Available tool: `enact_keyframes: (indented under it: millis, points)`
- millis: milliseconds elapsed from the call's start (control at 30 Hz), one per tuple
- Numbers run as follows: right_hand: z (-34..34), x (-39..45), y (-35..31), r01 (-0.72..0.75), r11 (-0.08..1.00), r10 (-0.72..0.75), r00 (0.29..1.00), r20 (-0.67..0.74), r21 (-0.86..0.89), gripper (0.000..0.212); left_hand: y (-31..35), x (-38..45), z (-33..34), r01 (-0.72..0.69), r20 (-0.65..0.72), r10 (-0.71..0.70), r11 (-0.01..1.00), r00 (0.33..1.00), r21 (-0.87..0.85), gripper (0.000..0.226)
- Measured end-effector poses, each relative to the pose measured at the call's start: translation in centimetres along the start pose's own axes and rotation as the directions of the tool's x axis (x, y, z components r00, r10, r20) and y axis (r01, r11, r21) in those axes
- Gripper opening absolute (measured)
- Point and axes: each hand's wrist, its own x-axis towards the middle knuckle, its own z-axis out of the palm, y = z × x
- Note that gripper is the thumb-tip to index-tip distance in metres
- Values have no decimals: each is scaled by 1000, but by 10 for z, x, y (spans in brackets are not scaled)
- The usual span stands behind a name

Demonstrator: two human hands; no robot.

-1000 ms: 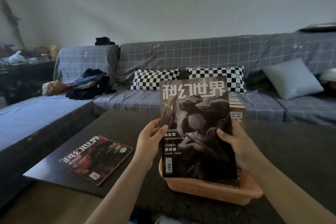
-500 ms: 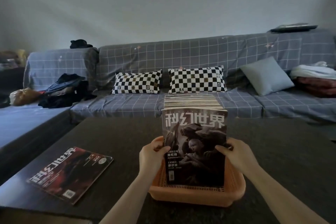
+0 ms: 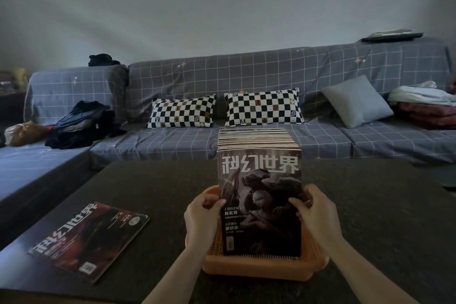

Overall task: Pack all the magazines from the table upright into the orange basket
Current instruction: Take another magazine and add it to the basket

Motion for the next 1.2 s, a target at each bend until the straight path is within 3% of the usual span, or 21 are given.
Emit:
enact_keyframes:
  millis: [133,267,367,467,667,800,967,1100,1200]
  points:
    - [4,-3,1,10,999,-7,998,-60,37,17,-1,-1,-1,-28,-3,28,1000,1000,14,14]
    - [8,-7,8,-61,996,67,992,-103,62,38,-1,-8,2,-115,16,115,993,993,26,28]
    - [12,-8,10,-99,994,98,995,24,54,59,-4,-13,6,-152,108,143,985,984,77,29]
    - [18,-8,5,-94,991,79,985,151,99,55,-3,-19,11,-167,199,145,981,969,96,36]
    - [19,-11,4,-105,984,81,982,168,141,54,2,-24,13,-74,216,52,993,975,95,52]
    - [18,-12,4,-105,984,78,980,181,144,54,6,-26,13,-20,213,7,998,977,61,49]
    - [19,-13,3,-107,980,80,984,159,170,52,9,-30,14,-3,210,-2,1000,978,21,46]
    - [17,-15,1,-197,954,170,976,133,225,69,8,-29,16,16,167,-17,1000,986,9,40]
    - [13,-23,0,-211,952,224,974,-35,223,69,6,-30,11,-1,139,5,999,990,-33,31]
